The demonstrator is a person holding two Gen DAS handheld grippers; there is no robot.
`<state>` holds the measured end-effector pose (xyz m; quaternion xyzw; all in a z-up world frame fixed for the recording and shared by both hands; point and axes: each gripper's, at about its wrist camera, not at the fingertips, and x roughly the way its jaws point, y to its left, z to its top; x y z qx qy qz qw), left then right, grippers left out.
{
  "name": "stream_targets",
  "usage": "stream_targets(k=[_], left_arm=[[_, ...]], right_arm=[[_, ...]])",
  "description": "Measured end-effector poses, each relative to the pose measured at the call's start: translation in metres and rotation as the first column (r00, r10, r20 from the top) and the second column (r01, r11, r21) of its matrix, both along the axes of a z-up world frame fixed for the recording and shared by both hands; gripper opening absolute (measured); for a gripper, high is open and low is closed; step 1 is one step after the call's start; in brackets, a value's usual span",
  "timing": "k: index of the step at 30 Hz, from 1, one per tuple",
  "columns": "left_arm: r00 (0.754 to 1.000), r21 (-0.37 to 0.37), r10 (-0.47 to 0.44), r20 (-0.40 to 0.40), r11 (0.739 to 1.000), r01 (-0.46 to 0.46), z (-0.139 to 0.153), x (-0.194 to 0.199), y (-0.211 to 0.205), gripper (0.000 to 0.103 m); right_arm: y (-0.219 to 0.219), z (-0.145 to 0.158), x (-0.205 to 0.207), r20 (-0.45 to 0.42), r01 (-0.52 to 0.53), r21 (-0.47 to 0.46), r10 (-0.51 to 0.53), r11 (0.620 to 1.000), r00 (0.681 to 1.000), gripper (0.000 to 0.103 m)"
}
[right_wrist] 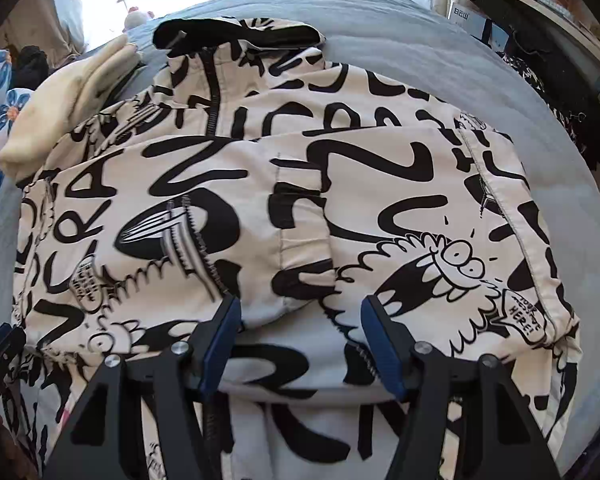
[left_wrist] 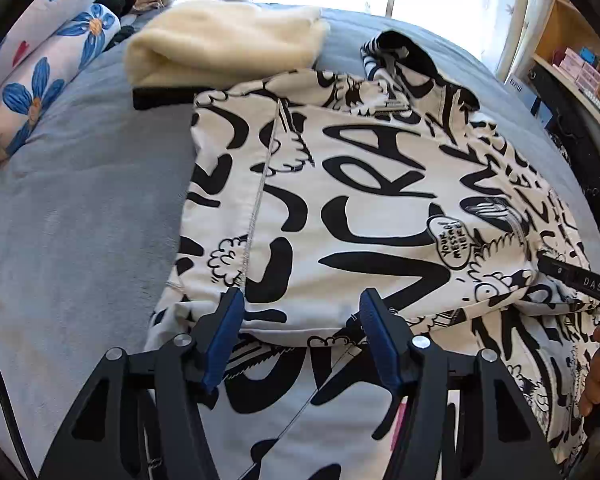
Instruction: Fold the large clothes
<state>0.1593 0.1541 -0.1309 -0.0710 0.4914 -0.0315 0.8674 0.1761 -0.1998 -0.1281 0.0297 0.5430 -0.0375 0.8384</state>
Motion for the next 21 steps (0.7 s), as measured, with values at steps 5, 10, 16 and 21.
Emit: stream_targets(k=[5, 10, 16, 21], left_arm=[[0.999, -0.001, 0.002, 0.034, 1.0, -0.002, 0.018, -0.016, 0.005, 0.06], [0.997, 0.001, 0.008, 0.073, 1.0, -0.008, 0.035, -0.034, 0.011, 0.061], [0.995, -0.009, 0.02, 0.101, 1.0, -0.019, 0.052, -0.056, 0.017, 0.061], [0.991, -0.004, 0.023, 0.133, 1.0, -0.023, 0.068, -0.073, 0.021, 0.061]], right_arm=[[0.006, 0.017, -0.013, 0.023, -0.002, 0.008, 0.002, 1.0, 1.0, 0.062], [0.012, 0.035, -0.026, 0.06, -0.008, 0.003, 0.008, 1.0, 0.998, 0.062], [0.019, 0.054, -0.043, 0.095, -0.025, 0.012, 0.024, 1.0, 0.995, 0.062], [0.024, 0.07, -0.059, 0.128, -0.04, 0.015, 0.038, 0.999, 0.991, 0.062]])
